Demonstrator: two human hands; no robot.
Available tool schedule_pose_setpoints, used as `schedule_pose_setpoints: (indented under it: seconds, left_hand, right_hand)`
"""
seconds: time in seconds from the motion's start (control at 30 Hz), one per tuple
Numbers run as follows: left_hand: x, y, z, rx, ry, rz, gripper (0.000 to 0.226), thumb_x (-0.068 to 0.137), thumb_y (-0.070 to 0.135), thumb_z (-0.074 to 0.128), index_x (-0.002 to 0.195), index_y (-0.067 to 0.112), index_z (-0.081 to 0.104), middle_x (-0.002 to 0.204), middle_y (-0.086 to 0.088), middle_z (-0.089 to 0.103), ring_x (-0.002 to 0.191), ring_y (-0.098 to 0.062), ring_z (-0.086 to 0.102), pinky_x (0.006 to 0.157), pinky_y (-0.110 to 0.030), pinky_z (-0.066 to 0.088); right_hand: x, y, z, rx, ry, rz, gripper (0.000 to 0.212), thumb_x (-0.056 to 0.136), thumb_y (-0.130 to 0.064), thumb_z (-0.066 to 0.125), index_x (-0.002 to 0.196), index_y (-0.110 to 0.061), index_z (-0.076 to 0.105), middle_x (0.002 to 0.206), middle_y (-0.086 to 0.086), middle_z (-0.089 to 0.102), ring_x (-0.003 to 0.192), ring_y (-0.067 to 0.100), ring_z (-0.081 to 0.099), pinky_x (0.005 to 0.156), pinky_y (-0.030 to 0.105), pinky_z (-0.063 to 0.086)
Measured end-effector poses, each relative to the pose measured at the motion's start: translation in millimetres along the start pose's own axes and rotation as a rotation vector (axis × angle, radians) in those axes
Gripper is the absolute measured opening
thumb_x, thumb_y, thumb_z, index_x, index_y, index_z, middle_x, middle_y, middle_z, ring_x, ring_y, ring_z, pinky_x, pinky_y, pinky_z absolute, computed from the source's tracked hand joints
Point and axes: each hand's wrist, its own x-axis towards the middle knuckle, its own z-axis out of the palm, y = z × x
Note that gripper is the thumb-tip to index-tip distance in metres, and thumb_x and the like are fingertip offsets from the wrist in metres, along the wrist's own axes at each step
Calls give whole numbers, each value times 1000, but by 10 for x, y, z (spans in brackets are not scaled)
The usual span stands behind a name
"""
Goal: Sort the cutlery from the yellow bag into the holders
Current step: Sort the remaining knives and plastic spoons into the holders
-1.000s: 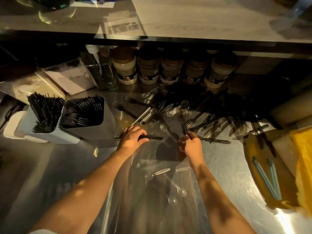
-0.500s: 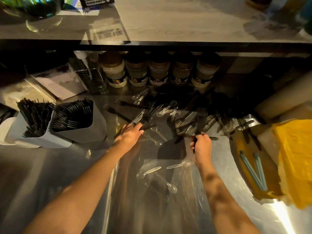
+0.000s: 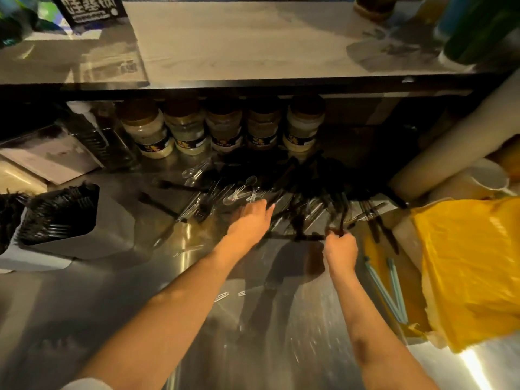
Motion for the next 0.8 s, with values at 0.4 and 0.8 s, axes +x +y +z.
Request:
schedule_pose_setpoints:
  seconds: [0.4, 0.8]
  left_hand:
    - [668, 779, 478, 34, 112, 3, 45, 105, 36, 35, 148, 22, 38, 145, -10, 48, 138, -31, 35, 107, -51, 36]
    - [636, 904, 818, 131, 106, 5, 108, 85, 72, 50, 157, 6, 5, 162, -15, 19, 152, -32, 11, 117, -68, 2]
  right_hand:
    - [957, -428, -235, -262, 39, -335, 44, 99, -6, 49, 142, -8, 52, 144, 19, 41, 136, 37, 39, 115, 42, 35]
    - [1278, -492, -67, -594, 101, -403, 74, 95, -63, 46, 146, -10, 44, 140, 22, 53, 130, 43, 45, 109, 46, 34]
